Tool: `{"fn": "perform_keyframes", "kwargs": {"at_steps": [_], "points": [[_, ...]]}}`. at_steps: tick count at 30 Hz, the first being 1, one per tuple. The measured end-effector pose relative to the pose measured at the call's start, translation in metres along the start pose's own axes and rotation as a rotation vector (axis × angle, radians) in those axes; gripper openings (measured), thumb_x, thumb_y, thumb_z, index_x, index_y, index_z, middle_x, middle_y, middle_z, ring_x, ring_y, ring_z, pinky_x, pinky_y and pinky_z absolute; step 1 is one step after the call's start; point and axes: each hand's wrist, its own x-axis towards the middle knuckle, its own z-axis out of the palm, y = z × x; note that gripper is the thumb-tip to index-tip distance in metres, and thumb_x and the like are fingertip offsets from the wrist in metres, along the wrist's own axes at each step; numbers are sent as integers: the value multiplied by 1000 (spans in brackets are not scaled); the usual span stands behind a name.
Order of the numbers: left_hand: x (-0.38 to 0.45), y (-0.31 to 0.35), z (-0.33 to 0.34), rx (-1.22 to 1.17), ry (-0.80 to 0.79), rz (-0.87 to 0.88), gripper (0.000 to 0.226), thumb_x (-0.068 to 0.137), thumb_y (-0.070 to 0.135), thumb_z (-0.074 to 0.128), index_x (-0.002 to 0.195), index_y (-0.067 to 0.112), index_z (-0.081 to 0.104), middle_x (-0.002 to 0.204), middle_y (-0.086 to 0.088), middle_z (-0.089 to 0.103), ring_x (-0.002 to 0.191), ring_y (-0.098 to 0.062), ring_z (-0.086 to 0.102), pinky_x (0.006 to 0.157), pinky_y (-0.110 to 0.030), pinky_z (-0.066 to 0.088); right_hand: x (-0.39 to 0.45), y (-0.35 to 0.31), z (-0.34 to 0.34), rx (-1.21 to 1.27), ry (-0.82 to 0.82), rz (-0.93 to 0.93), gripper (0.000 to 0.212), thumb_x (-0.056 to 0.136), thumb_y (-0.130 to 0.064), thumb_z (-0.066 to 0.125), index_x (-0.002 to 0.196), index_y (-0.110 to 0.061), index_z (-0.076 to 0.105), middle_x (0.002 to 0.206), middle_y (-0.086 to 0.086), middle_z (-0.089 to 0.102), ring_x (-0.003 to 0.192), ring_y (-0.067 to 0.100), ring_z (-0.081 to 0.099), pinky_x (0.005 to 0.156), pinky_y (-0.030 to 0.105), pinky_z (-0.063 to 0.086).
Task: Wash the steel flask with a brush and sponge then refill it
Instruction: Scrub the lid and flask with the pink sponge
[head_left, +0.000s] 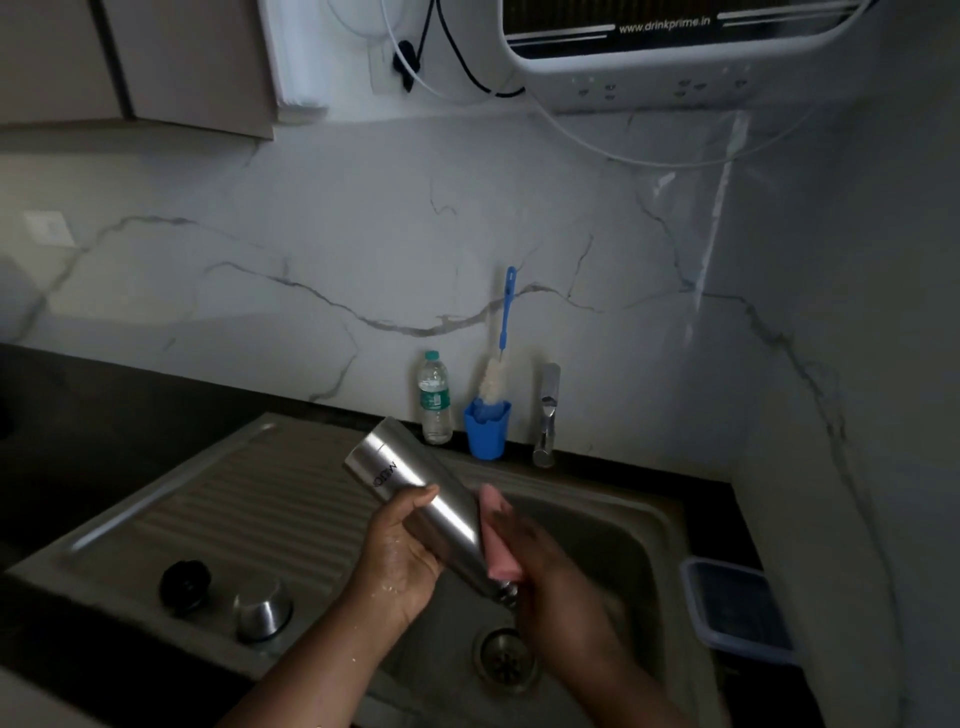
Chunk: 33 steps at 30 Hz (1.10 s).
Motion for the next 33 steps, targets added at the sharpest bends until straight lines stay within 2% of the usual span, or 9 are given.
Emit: {"fn": "perform_keyframes", "kwargs": {"at_steps": [5, 8, 11, 14, 17, 20, 25, 29, 33], "points": [[-3, 22, -29, -74, 66, 67, 25, 75, 13, 60, 101, 11, 60, 80, -10, 65, 83, -29, 60, 78, -41, 49, -1, 13, 11, -305, -163, 0, 63, 98, -24, 45, 141, -52, 10, 148, -30, -4, 135, -8, 1, 107, 6, -8], [-2, 37, -51, -65, 84, 123, 29, 75, 17, 65, 103, 14, 59, 80, -5, 64, 78, -24, 63, 68, -37, 53, 4, 18, 13, -320, -229, 46, 51, 95, -29, 43, 141, -48, 33, 152, -28, 17, 140, -3, 18, 102, 4, 9], [1, 61, -74, 3, 134, 216, 54, 64, 21, 78, 114, 13, 57, 85, -4, 63, 84, -24, 63, 68, -37, 55, 10, 21, 27, -300, -203, -61, 69, 79, -81, 29, 124, -38, 60, 141, -25, 40, 131, 3, 39, 93, 0, 25], [6, 88, -103, 101, 204, 298, 81, 44, 29, 89, 117, 13, 59, 97, -7, 64, 98, -27, 61, 76, -38, 53, 27, 11, 46, -370, -209, -98, 34, 97, -42, 37, 122, -41, 60, 142, -21, 42, 132, 9, 41, 105, 18, 34], [7, 118, -131, 147, 290, 388, 85, 38, 28, 89, 117, 8, 62, 94, -5, 67, 92, -22, 65, 76, -35, 52, 53, -4, 71, -351, -179, -49, 49, 96, -23, 44, 133, -55, 41, 150, -23, 29, 137, 9, 36, 112, 28, 31], [10, 154, -162, 211, 321, 494, 76, 40, 27, 87, 111, 16, 61, 95, -4, 69, 89, -21, 67, 77, -36, 52, 83, -29, 105, -388, -196, -22, 54, 95, -27, 44, 141, -52, 30, 155, -20, 19, 140, 5, 30, 110, 21, 28], [16, 213, -223, 396, 375, 602, 66, 56, 18, 89, 112, 24, 55, 96, 4, 68, 87, -11, 67, 71, -24, 49, 132, -55, 193, -375, -189, -55, 64, 72, -17, 54, 128, -48, 50, 139, -13, 51, 119, 11, 58, 94, 20, 43], [32, 251, -280, 470, 375, 576, 86, 42, 33, 90, 120, 20, 53, 103, 1, 70, 92, -13, 70, 76, -30, 53, 165, -87, 251, -348, -227, -97, 68, 65, -25, 56, 129, -45, 48, 137, -19, 49, 116, 2, 57, 87, 13, 45], [50, 265, -320, 490, 384, 523, 84, 40, 34, 90, 115, 24, 55, 102, 3, 72, 94, -15, 71, 79, -34, 54, 180, -102, 289, -341, -295, -79, 68, 49, -25, 70, 113, -41, 54, 108, -14, 71, 84, 4, 71, 60, 11, 51]]}}
